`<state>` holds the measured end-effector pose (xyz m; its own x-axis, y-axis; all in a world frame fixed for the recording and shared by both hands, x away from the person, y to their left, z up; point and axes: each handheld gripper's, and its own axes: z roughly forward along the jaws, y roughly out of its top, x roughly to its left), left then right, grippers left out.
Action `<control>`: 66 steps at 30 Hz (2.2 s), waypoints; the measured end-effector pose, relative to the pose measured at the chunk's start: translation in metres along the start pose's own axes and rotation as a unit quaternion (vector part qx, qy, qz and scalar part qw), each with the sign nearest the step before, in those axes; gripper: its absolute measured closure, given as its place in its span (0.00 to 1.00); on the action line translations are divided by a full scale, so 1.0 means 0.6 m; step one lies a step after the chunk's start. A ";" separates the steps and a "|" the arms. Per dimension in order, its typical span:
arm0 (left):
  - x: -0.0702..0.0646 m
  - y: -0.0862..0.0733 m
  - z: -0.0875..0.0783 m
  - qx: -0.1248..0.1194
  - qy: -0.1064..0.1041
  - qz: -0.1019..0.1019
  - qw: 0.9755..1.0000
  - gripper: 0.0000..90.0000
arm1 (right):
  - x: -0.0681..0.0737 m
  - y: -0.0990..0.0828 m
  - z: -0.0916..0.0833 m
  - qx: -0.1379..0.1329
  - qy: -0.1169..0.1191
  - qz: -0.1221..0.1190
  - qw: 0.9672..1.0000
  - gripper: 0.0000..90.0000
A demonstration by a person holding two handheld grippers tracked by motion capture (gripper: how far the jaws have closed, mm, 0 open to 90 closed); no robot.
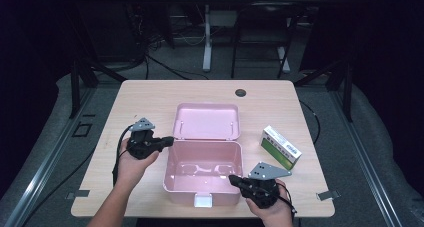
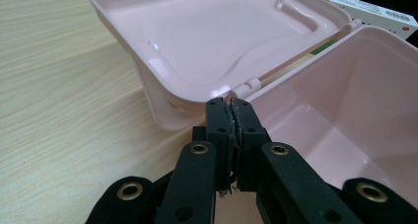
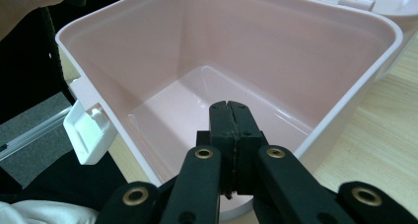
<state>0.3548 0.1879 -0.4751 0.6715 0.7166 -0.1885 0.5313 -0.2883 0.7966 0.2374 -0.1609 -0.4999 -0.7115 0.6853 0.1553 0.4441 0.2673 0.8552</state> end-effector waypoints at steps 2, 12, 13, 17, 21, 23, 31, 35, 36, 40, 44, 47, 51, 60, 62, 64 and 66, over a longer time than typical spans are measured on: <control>0.000 0.000 -0.001 0.001 0.000 -0.001 1.000 0.98 | -0.001 0.000 0.000 0.000 0.001 0.001 1.000 1.00; 0.001 -0.002 -0.001 -0.003 -0.001 0.002 1.000 0.98 | 0.001 0.000 0.000 -0.002 0.000 0.002 1.000 0.97; 0.001 -0.002 -0.001 -0.004 -0.002 0.003 1.000 0.97 | 0.001 0.000 0.000 -0.002 0.003 0.003 1.000 0.97; 0.001 -0.005 -0.001 -0.011 -0.006 -0.005 1.000 0.97 | 0.001 0.003 -0.001 0.003 0.006 0.007 1.000 0.98; 0.000 -0.007 -0.004 -0.012 -0.006 -0.005 1.000 0.96 | 0.005 0.006 -0.005 -0.001 0.006 0.000 1.000 0.93; 0.000 -0.008 -0.009 -0.011 -0.009 -0.005 1.000 0.95 | 0.006 0.009 -0.009 -0.003 0.004 -0.003 1.000 0.91; 0.000 -0.011 -0.036 -0.014 -0.019 -0.009 1.000 0.83 | 0.004 0.023 -0.024 0.006 -0.002 -0.007 1.000 0.69; -0.001 -0.010 -0.046 -0.017 -0.018 -0.006 1.000 0.78 | 0.000 0.029 -0.030 -0.005 -0.005 -0.003 1.000 0.67; -0.002 -0.009 -0.048 -0.015 -0.019 -0.008 1.000 0.77 | -0.002 0.031 -0.032 -0.005 -0.004 -0.001 1.000 0.67; -0.006 -0.009 -0.052 -0.012 -0.014 -0.001 1.000 0.73 | -0.007 0.042 -0.032 0.010 0.004 -0.010 1.000 0.66; -0.008 -0.008 -0.053 0.000 -0.015 0.007 1.000 0.69 | -0.007 0.053 -0.028 0.024 0.015 -0.029 0.999 0.65; -0.012 -0.006 -0.058 0.002 -0.014 0.015 1.000 0.67 | -0.010 0.062 -0.025 0.043 0.013 -0.034 0.998 0.61; -0.015 -0.003 -0.067 -0.004 -0.013 0.021 1.000 0.64 | -0.016 0.074 -0.022 0.060 0.000 -0.041 0.997 0.54; -0.013 0.002 -0.081 -0.002 -0.006 0.029 1.000 0.60 | -0.040 0.113 -0.032 0.093 -0.028 -0.053 0.994 0.54; -0.012 0.001 -0.082 -0.003 -0.006 0.025 1.000 0.60 | -0.048 0.123 -0.035 0.100 -0.035 -0.051 0.993 0.54; -0.012 0.001 -0.083 -0.005 -0.006 0.024 1.000 0.60 | -0.058 0.132 -0.036 0.106 -0.041 -0.046 0.992 0.54; -0.013 0.001 -0.084 -0.006 -0.003 0.024 1.000 0.60 | -0.067 0.140 -0.036 0.113 -0.049 -0.044 0.991 0.54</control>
<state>0.3240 0.2143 -0.4440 0.6991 0.6985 -0.1528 0.4917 -0.3145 0.8120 0.2913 -0.1809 -0.4237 -0.7017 0.7119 0.0278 0.5021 0.4664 0.7283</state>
